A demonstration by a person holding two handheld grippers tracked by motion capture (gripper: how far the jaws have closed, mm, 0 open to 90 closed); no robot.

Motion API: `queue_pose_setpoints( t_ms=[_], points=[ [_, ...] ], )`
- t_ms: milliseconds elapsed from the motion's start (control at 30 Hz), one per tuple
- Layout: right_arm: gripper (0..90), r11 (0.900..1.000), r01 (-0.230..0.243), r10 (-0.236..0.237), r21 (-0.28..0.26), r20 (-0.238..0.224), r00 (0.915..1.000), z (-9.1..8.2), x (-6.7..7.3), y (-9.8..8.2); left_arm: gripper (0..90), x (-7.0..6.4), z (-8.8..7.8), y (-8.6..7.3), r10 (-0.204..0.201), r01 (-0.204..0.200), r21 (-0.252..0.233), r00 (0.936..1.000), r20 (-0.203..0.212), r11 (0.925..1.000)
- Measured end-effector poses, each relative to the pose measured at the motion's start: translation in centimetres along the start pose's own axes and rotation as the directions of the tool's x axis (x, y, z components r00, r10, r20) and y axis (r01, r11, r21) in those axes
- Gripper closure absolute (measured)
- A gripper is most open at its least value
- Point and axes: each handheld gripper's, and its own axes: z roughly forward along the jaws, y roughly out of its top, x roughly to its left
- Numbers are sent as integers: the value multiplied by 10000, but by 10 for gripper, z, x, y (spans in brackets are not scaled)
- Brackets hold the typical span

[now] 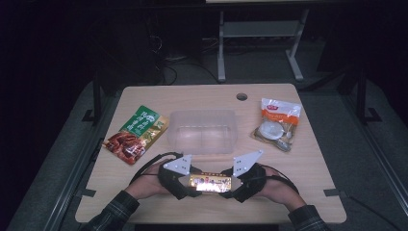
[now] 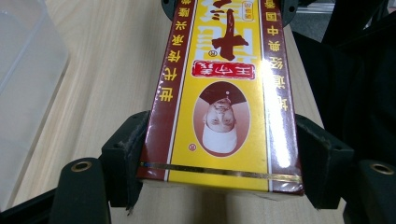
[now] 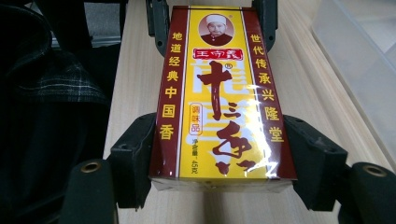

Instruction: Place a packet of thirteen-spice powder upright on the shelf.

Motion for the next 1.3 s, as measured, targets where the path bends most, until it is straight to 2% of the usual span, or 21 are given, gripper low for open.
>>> queue_pose_setpoints(
  t_ms=[133, 300, 333, 367, 400, 500, 567, 633, 700, 800, 867, 900, 933, 1000, 1100, 1133, 1167, 1200, 1233, 1300],
  points=[
    [319, 9999, -43, 43, -102, -39, 10000, -1, 1, 0, 281, 0, 0, 0, -40, 41, -126, 10000, 77, 9999],
    [316, 10000, 43, -43, -79, -86, 10000, 0, 1, 0, 301, 0, -1, -1, -13, 14, -45, 9998, 180, 10000],
    [315, 9999, -102, 101, -113, -115, 9999, 1, 1, 0, 304, 0, -1, -1, -75, 76, -50, 9997, 237, 10000],
    [313, 9998, 162, -162, -64, -81, 9998, 1, -1, 0, 307, 0, -1, -1, -102, 104, -63, 9996, 279, 9999],
    [311, 9999, 134, -135, -61, -99, 9999, 1, 0, 0, 309, 1, -1, -2, -60, 60, -15, 9995, 310, 10000],
    [282, 10000, -65, 66, 34, -173, 9998, 3, -1, -1, 314, 1, -1, -2, -20, 17, 106, 9994, 357, 9999],
    [227, 9997, -244, 244, 23, -144, 9996, 3, -3, -2, 316, 1, -2, -2, -60, 55, 142, 9995, 311, 9999],
    [171, 9978, -664, 663, -30, -199, 9976, 3, -4, -3, 317, 2, -3, -2, -221, 218, 87, 9994, 270, 9997],
    [146, 9972, -751, 751, -19, -188, 9970, 2, -5, -4, 317, 3, -4, -4, -323, 322, 19, 9993, 204, 9995],
    [136, 9953, -964, 964, -100, 17, 9953, -2, -5, -6, 317, 5, -7, -7, -467, 467, 34, 9988, 132, 9989],
    [134, 9967, -803, 806, -138, 236, 9965, -5, -8, -8, 317, 7, -9, -9, -553, 552, 113, 9984, 111, 9984],
    [134, 9937, -1094, 1100, -229, 239, 9936, -6, -7, -9, 317, 7, -10, -10, -546, 545, 150, 9985, 73, 9984],
    [133, 9953, -945, 953, -223, 382, 9947, -8, -8, -11, 317, 7, -11, -10, -584, 584, 179, 9983, 20, 9981],
    [132, 9920, -1213, 1234, -342, 697, 9899, -13, -6, -14, 317, 7, -11, -11, -686, 686, 102, 9976, -24, 9976],
    [132, 9907, -1325, 1347, -299, 918, 9866, -16, -4, -18, 317, 9, -13, -13, -720, 724, 234, 9973, -160, 9971],
    [132, 9911, -1315, 1329, -197, 1173, 9842, -18, -3, -20, 317, 10, -13, -13, -784, 789, 266, 9967, -219, 9965],
    [134, 9879, -1526, 1548, -270, 1300, 9794, -21, -1, -23, 317, 11, -14, -13, -865, 874, 296, 9958, -308, 9957],
    [137, 9813, -1895, 1925, -340, 1512, 9696, -26, 3, -29, 317, 11, -15, -13, -902, 913, 318, 9953, -343, 9953],
    [137, 9813, -1895, 1925, -340, 1512, 9696, -26, 3, -29, 317, 12, -16, -13, -903, 918, 374, 9951, -406, 9951],
    [138, 9733, -2275, 2291, -296, 1787, 9569, -30, 6, -37, 317, 13, -17, -12, -993, 1014, 399, 9938, -509, 9940]
  ],
)
